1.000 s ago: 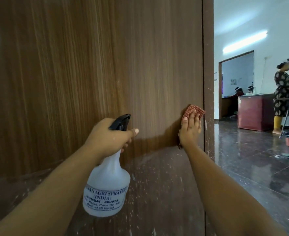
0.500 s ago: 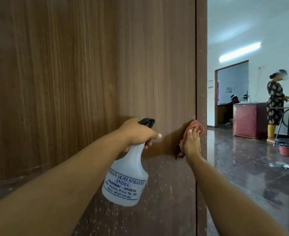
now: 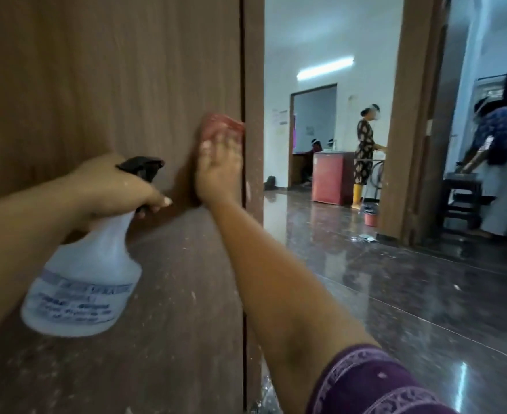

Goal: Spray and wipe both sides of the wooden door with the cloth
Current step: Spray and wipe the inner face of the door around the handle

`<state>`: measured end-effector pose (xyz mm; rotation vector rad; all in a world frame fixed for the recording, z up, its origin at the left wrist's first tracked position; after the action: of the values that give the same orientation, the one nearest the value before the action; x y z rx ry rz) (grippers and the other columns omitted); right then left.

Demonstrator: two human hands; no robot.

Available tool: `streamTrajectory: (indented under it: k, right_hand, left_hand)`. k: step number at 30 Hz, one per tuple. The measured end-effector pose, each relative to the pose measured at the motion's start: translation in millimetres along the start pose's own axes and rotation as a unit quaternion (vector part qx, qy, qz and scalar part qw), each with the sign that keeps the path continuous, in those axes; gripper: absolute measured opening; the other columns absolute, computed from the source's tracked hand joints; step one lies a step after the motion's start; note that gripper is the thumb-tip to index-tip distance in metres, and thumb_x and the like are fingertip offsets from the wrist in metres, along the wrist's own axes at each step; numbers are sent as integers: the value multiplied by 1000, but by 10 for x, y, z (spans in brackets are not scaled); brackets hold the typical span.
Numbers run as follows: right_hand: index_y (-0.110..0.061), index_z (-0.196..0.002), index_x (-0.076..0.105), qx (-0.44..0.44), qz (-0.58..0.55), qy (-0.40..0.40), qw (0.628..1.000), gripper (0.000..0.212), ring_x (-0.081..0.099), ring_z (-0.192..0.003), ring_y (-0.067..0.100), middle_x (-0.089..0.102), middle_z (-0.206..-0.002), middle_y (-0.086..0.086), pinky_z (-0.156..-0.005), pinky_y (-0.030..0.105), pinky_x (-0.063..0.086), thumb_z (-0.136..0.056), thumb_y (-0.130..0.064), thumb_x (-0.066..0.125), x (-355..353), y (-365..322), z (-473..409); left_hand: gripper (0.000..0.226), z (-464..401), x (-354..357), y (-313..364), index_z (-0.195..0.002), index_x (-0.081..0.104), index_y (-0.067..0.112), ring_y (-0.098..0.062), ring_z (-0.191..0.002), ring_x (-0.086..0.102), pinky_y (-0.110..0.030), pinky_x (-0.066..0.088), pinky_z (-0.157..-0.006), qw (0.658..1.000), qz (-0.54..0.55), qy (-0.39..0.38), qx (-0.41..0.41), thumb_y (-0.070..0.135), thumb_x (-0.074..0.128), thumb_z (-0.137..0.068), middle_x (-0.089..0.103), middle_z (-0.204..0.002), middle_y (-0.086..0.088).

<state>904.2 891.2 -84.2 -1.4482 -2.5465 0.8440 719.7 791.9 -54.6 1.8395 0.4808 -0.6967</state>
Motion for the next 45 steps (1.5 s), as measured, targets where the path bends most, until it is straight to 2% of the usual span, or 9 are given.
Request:
streamTrajectory:
  k: [3,5,11,17,28,35,38,42,45]
  right_hand:
    - [-16,-157,16,221,-34,17,974,54,14,-150,30,16,-164,11,-121,36,6,-108,-35,25,18,446,171]
    - [-12,-156,17,234,-31,18,972,55,11,-151,29,15,-164,13,-121,34,4,-108,-35,25,183,424,595]
    - [-13,-154,27,-237,7,-26,971,56,7,-151,29,17,-163,9,-122,42,8,-103,-37,31,252,-70,517]
    - [-21,-158,12,115,-50,27,992,56,5,-151,28,8,-165,5,-123,42,3,-107,-41,22,107,298,119]
    - [-26,-157,12,227,-94,29,969,55,3,-151,27,9,-165,1,-122,45,5,-107,-42,25,220,-309,688]
    - [24,-125,43,-107,-112,-165,974,38,40,-124,50,46,-129,42,-108,57,29,-102,-2,27,434,-1361,1727]
    - [2,-112,65,-263,-111,-160,945,34,54,-111,40,66,-110,24,-96,55,43,-95,-18,43,328,-1155,1315]
    - [-23,-155,27,55,-109,-1,993,54,25,-145,34,25,-159,13,-118,55,22,-104,-40,36,115,-168,424]
    - [-27,-158,10,250,-94,-38,963,59,21,-147,35,16,-163,8,-119,56,21,-105,-48,26,-39,493,398]
  left_hand:
    - [20,75,55,-83,-69,73,6,-21,-63,65,-32,53,-68,1000,24,11,-10,20,84,-79,70,-56,-3]
    - [21,77,75,-136,-71,74,3,-20,-60,64,-32,54,-67,999,43,11,-12,20,83,-80,70,-59,-7]
    - [18,-19,29,-183,-77,72,7,-19,-65,68,-38,58,-76,999,37,10,18,21,82,-80,73,-63,-3]
    - [22,107,-59,-225,-84,70,8,-15,-64,67,-32,56,-69,999,40,13,19,27,82,-82,73,-67,-2]
    - [54,536,-281,-475,-96,69,8,-21,-82,70,-34,54,-75,998,-50,22,11,58,78,-76,74,-86,-7]
    - [40,642,-470,-232,-68,67,12,-19,-62,66,-31,52,-61,998,-47,43,15,48,79,-80,65,-59,0]
    - [32,646,-453,-294,-82,67,16,-16,-66,69,-31,56,-66,998,-10,54,35,45,82,-77,70,-69,-1]
    - [35,715,-459,-343,-87,71,7,-18,-71,69,-33,54,-71,999,-7,41,25,41,79,-82,73,-73,-3]
    - [38,719,-446,-401,-78,64,8,-18,-68,64,-31,49,-67,999,-32,38,5,43,79,-82,67,-70,-3]
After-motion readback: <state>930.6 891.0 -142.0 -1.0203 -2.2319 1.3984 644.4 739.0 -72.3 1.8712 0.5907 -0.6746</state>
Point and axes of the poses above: each hand's wrist, its own z-axis away from the middle knuckle, its own x-axis out of the palm, y = z × x, the point moved 2 cm from there along -z, towards the middle knuckle
